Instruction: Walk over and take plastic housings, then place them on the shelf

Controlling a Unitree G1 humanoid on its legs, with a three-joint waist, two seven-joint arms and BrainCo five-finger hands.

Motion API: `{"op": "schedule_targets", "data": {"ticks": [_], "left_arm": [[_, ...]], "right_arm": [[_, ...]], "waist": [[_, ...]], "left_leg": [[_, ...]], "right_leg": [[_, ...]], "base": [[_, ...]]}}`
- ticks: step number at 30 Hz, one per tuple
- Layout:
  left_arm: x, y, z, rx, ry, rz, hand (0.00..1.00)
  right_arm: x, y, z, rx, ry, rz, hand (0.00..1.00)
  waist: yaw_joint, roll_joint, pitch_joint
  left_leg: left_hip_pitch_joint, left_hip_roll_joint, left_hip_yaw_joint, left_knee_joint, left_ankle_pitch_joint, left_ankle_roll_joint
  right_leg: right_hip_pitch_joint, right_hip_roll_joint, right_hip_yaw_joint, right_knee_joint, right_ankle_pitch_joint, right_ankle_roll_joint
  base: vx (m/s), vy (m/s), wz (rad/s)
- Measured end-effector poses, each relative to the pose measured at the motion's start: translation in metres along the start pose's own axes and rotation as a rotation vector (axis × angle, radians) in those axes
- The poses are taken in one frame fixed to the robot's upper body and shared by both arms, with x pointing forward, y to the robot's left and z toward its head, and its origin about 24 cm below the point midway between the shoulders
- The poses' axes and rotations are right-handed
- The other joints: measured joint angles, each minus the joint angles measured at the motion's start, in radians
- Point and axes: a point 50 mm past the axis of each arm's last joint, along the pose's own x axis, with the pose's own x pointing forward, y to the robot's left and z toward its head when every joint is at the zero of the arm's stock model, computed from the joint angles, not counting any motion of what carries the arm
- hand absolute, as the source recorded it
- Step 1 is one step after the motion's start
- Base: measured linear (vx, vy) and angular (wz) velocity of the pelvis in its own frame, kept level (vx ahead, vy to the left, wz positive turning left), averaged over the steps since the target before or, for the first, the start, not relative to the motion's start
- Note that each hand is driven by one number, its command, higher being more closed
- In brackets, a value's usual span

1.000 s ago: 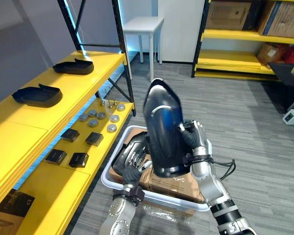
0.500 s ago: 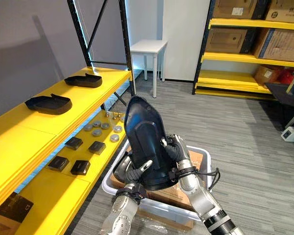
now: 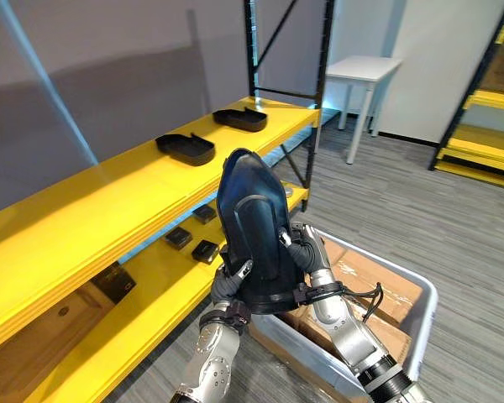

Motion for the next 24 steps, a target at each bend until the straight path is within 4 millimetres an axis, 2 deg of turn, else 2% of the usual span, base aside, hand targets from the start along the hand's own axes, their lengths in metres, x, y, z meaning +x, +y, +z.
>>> {"op": "schedule_targets", "data": {"ticks": [1,3,5,6,7,8,9,10,11,12,13,14,15,16,17,18,19,20,21,22,24], "left_arm": [[-0.001,0.000,0.003,0.006,-0.016,-0.002,1.00],[-0.006,0.004,0.014,0.044,-0.072,0.000,1.00],[-0.013,0.004,0.027,0.150,-0.155,-0.005,1.00],[-0.014,0.003,0.028,0.181,-0.169,-0.007,1.00],[-0.015,0.001,0.030,0.257,-0.193,-0.011,1.00],[-0.018,-0.003,0.034,0.322,-0.225,-0.024,1.00],[-0.020,-0.004,0.036,0.353,-0.243,-0.033,1.00],[-0.022,-0.008,0.041,0.421,-0.280,-0.039,1.00],[-0.025,-0.014,0.049,0.511,-0.348,-0.048,1.00],[-0.026,-0.015,0.053,0.546,-0.372,-0.050,1.00],[-0.027,-0.016,0.055,0.596,-0.400,-0.041,1.00],[-0.027,-0.017,0.054,0.626,-0.412,-0.043,1.00],[-0.027,-0.018,0.054,0.635,-0.416,-0.042,1.00],[-0.027,-0.018,0.054,0.650,-0.425,-0.035,1.00],[-0.025,-0.016,0.056,0.651,-0.436,-0.013,1.00],[-0.022,-0.012,0.060,0.650,-0.447,0.026,1.00],[-0.020,-0.005,0.065,0.645,-0.463,0.076,1.00],[-0.019,0.005,0.076,0.646,-0.504,0.150,1.00],[-0.020,0.014,0.080,0.631,-0.516,0.217,1.00],[-0.022,0.021,0.087,0.622,-0.541,0.268,1.00],[-0.022,0.023,0.089,0.623,-0.552,0.274,1.00]], "right_arm": [[0.000,0.001,0.002,0.014,-0.004,-0.002,0.00],[-0.002,0.006,0.006,0.066,-0.011,0.006,0.00],[-0.010,0.008,0.007,0.124,-0.018,0.010,0.00],[-0.012,0.008,0.005,0.141,-0.005,0.010,0.00],[-0.019,0.007,-0.002,0.162,0.028,0.003,0.00],[-0.026,0.006,-0.007,0.199,0.058,-0.007,0.00],[-0.028,0.005,-0.008,0.213,0.062,-0.014,0.00],[-0.031,0.004,-0.009,0.234,0.069,-0.028,0.00],[-0.035,0.004,-0.012,0.265,0.082,-0.045,0.00],[-0.037,0.005,-0.012,0.282,0.092,-0.053,0.00],[-0.038,0.005,-0.013,0.305,0.104,-0.057,0.00],[-0.042,0.003,-0.018,0.314,0.130,-0.066,0.00],[-0.044,0.000,-0.022,0.318,0.148,-0.082,0.00],[-0.051,-0.006,-0.028,0.333,0.179,-0.119,0.00],[-0.060,-0.013,-0.033,0.338,0.205,-0.157,0.00],[-0.069,-0.020,-0.040,0.332,0.236,-0.193,0.00],[-0.079,-0.030,-0.050,0.328,0.290,-0.255,0.00],[-0.090,-0.043,-0.062,0.327,0.349,-0.333,0.00],[-0.096,-0.053,-0.070,0.295,0.382,-0.369,0.00],[-0.104,-0.065,-0.077,0.260,0.410,-0.409,0.00],[-0.113,-0.070,-0.080,0.239,0.432,-0.421,0.00]], "waist": [[-0.001,-0.001,-0.001],[-0.004,-0.022,-0.012],[0.003,-0.041,-0.020],[0.008,-0.041,-0.020],[0.013,-0.043,-0.020],[0.015,-0.059,-0.021],[0.014,-0.066,-0.021],[0.015,-0.081,-0.019],[0.010,-0.087,-0.019],[0.004,-0.090,-0.018],[-0.009,-0.092,-0.013],[-0.022,-0.093,-0.002],[-0.028,-0.092,0.003],[-0.035,-0.095,0.007],[-0.039,-0.096,0.008],[-0.056,-0.100,0.013],[-0.071,-0.116,0.017],[-0.077,-0.154,0.028],[-0.072,-0.131,0.025],[-0.064,-0.116,0.022],[-0.056,-0.113,0.022]], "left_leg": [[0.003,-0.002,0.000,-0.001,0.021,-0.003],[0.019,-0.044,0.009,-0.020,0.035,-0.003],[0.055,-0.122,0.003,-0.019,-0.001,0.016],[0.071,-0.143,-0.005,-0.017,-0.010,0.024],[0.108,-0.184,-0.032,-0.015,-0.025,0.040],[0.139,-0.223,-0.074,-0.011,-0.056,0.050],[0.152,-0.242,-0.102,-0.010,-0.074,0.057],[0.166,-0.264,-0.143,-0.006,-0.096,0.067],[0.185,-0.282,-0.218,-0.008,-0.118,0.086],[0.183,-0.284,-0.253,-0.008,-0.124,0.096],[0.183,-0.280,-0.318,-0.007,-0.130,0.106],[0.190,-0.281,-0.380,-0.005,-0.134,0.112],[0.195,-0.284,-0.408,-0.005,-0.133,0.111],[0.201,-0.288,-0.453,-0.005,-0.130,0.107],[0.199,-0.292,-0.473,-0.004,-0.130,0.106],[0.199,-0.301,-0.504,0.002,-0.130,0.105],[0.203,-0.323,-0.527,0.011,-0.138,0.092],[0.218,-0.364,-0.549,0.027,-0.163,0.067],[0.209,-0.344,-0.558,0.044,-0.172,0.059],[0.197,-0.318,-0.556,0.063,-0.195,0.046],[0.195,-0.282,-0.561,0.073,-0.218,0.034]], "right_leg": [[0.003,-0.005,0.000,0.000,0.001,0.008],[0.008,-0.045,-0.002,0.007,0.004,0.038],[0.012,-0.158,-0.017,0.133,-0.040,0.082],[0.013,-0.195,-0.017,0.194,-0.054,0.085],[0.013,-0.280,-0.016,0.351,-0.067,0.073],[0.004,-0.363,-0.007,0.516,-0.048,0.045],[-0.006,-0.399,0.000,0.590,-0.024,0.007],[-0.029,-0.428,0.056,0.680,0.038,-0.076],[-0.100,-0.419,0.244,0.807,0.155,-0.076],[-0.133,-0.390,0.309,0.850,0.094,-0.031],[-0.191,-0.297,0.406,0.884,-0.060,-0.013],[-0.230,-0.209,0.463,0.822,-0.133,-0.006],[-0.242,-0.173,0.489,0.765,-0.152,-0.006],[-0.264,-0.105,0.546,0.616,-0.166,0.004],[-0.278,-0.060,0.605,0.493,-0.162,0.010],[-0.282,-0.031,0.657,0.377,-0.153,0.014],[-0.280,-0.024,0.690,0.278,-0.083,0.021],[-0.281,-0.049,0.693,0.242,0.046,0.029],[-0.264,-0.039,0.676,0.223,0.048,0.028],[-0.226,-0.021,0.662,0.140,0.064,0.024],[-0.164,0.016,0.644,0.021,0.112,0.010]], "base": [[0.10,0.072,-0.06],[0.19,0.163,0.05],[0.28,0.254,0.30],[0.27,0.275,0.61],[0.24,0.282,0.92],[0.22,0.291,1.10],[0.21,0.279,1.16],[0.20,0.244,1.40],[0.20,0.186,1.45],[0.21,0.053,1.69],[0.21,-0.033,1.64],[0.21,-0.038,1.64],[0.22,-0.021,1.59],[0.24,-0.043,1.34],[0.29,-0.088,1.56],[0.23,-0.106,1.53],[0.22,-0.138,1.59],[0.21,-0.153,1.12],[0.26,-0.149,0.60],[0.21,-0.100,0.08],[0.21,-0.074,0.00]]}}
